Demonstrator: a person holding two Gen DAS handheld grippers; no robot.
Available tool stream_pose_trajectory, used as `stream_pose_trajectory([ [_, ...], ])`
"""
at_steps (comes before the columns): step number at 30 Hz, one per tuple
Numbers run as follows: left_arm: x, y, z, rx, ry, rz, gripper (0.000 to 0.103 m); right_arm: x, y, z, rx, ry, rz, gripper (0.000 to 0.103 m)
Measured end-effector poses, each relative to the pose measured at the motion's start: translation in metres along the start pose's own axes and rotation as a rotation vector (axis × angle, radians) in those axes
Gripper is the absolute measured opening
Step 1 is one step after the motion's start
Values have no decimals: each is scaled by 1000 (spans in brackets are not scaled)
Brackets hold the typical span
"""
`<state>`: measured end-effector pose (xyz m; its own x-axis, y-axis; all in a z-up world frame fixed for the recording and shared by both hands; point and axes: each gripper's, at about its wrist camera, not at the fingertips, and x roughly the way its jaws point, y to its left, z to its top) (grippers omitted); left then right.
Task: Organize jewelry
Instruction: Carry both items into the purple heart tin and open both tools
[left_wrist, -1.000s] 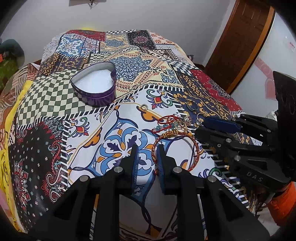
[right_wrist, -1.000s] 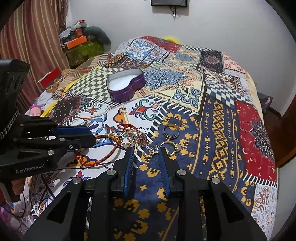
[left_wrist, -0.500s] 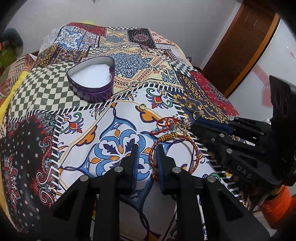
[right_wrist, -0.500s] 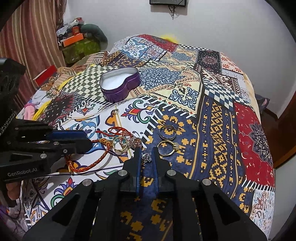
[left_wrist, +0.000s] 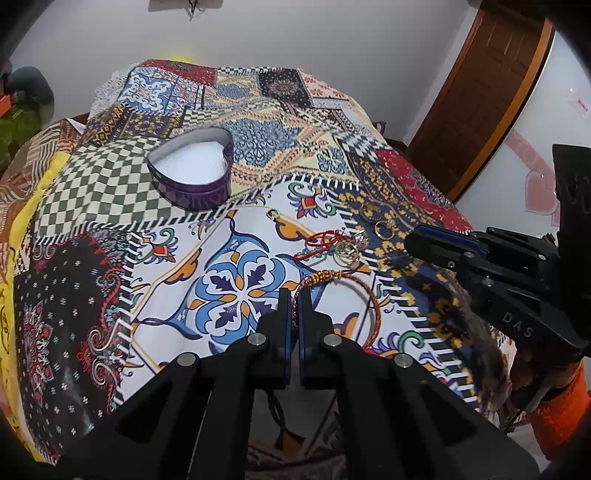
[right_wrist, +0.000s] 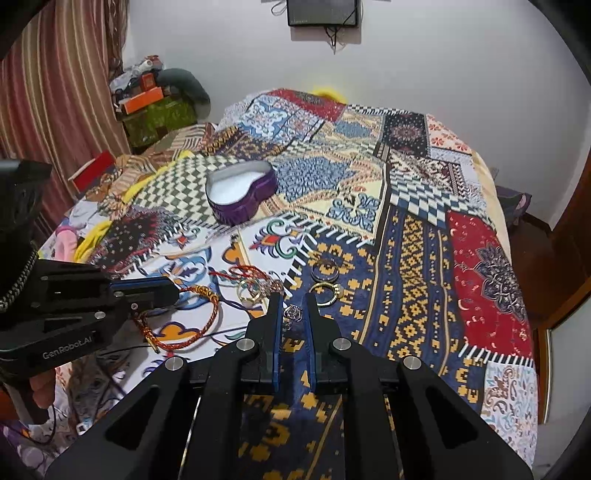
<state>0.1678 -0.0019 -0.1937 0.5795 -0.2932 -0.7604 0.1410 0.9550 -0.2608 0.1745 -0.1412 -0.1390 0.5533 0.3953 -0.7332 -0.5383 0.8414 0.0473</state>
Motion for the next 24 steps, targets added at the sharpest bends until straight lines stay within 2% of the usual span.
stream_pose_trajectory([
  [13,-43,8,16,-5,-121,62,1,-27,22,25,-32,-106,-5,9],
  [24,-50,34,47,-15,-200,121,1,-14,33,64,-69,-178,-25,9],
])
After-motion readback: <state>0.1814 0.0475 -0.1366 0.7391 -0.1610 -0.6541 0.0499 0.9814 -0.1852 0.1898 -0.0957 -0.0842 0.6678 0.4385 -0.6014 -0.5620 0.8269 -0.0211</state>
